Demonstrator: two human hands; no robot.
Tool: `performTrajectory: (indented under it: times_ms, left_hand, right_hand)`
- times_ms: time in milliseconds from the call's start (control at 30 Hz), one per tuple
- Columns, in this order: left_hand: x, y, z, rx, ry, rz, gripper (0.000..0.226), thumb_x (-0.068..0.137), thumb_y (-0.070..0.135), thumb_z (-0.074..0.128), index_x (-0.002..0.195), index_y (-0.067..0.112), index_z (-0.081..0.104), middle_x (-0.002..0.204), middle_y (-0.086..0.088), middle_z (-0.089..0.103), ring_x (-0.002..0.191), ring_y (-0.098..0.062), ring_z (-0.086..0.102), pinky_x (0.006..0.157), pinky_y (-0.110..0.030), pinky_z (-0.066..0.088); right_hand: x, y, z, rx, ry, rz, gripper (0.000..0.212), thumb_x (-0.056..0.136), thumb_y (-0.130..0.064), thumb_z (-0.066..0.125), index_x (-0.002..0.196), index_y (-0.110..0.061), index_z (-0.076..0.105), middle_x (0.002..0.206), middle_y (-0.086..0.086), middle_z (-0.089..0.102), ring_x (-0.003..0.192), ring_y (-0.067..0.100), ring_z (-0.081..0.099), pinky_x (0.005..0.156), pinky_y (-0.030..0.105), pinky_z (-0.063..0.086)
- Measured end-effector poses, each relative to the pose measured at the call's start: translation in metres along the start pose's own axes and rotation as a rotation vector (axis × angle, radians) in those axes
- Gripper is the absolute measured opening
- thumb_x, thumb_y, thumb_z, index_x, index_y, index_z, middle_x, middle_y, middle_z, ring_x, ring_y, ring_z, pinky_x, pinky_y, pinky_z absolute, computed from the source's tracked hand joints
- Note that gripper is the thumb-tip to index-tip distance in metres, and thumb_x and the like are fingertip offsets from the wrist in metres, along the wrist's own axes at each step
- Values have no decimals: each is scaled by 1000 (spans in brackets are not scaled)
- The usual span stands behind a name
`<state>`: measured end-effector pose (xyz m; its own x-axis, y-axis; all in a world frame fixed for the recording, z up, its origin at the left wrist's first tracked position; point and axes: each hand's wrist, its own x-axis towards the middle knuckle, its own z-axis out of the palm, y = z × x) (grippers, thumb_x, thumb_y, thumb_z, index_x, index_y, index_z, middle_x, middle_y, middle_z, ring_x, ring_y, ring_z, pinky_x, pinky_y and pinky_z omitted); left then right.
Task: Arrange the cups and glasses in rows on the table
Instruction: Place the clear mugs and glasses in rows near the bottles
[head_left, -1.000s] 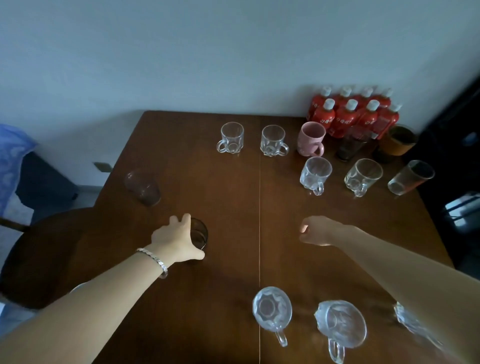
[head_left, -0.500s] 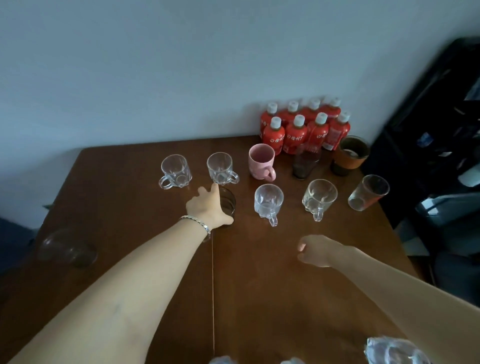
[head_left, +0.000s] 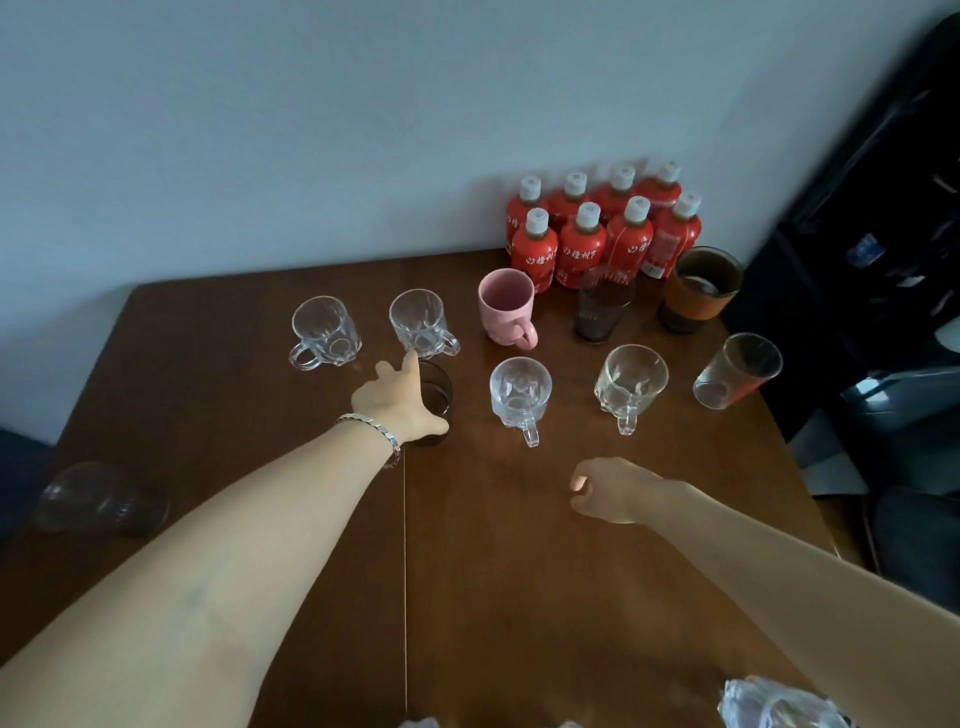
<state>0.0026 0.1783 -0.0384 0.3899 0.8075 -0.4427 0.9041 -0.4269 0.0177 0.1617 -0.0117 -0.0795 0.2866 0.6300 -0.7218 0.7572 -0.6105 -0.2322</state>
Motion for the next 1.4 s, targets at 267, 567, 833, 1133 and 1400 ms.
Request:
performTrajectory:
  times_ms: [267, 567, 833, 1133, 1400]
  left_hand:
    - [-29, -12, 3, -51, 8, 81, 107, 73, 55, 71, 151, 19, 7, 156, -14, 16, 135, -36, 37, 101, -45, 42]
    - [-101, -103, 11, -135, 72, -15, 26, 96, 29, 44, 107, 16, 64, 106, -1, 68, 99, -24, 64, 84, -35, 48]
    - [-141, -249, 30, -173, -109, -173, 28, 96, 31, 47, 109, 14, 64, 104, -4, 69, 95, -21, 66, 85, -33, 51]
    - [-113, -394, 42, -108, -177, -121, 27, 96, 30, 45, 109, 14, 63, 107, -4, 67, 95, -20, 65, 82, -32, 53]
    - [-81, -453, 47, -120, -172, -19, 28, 98, 30, 41, 111, 13, 59, 90, -1, 59, 74, -15, 55, 62, -23, 40]
  right_hand:
    - [-17, -13, 3, -31, -2, -40, 38, 93, -33, 50, 128, -20, 53, 132, 2, 55, 121, 21, 54, 99, 33, 45]
    - [-28, -84, 14, -198, -43, -221, 40, 93, -32, 50, 131, -20, 52, 134, 0, 53, 124, 20, 51, 100, 32, 42]
    - [-36, -216, 39, -343, -52, -375, 41, 94, -31, 49, 133, -18, 50, 137, 3, 52, 125, 22, 50, 99, 34, 43]
    - [-15, -393, 62, -264, 101, -385, 51, 92, -34, 54, 139, -15, 43, 139, 8, 46, 126, 27, 48, 102, 40, 43]
    - [17, -516, 82, -228, 239, -383, 95, 80, -44, 69, 152, -27, 8, 155, 7, 19, 137, 33, 30, 105, 44, 39]
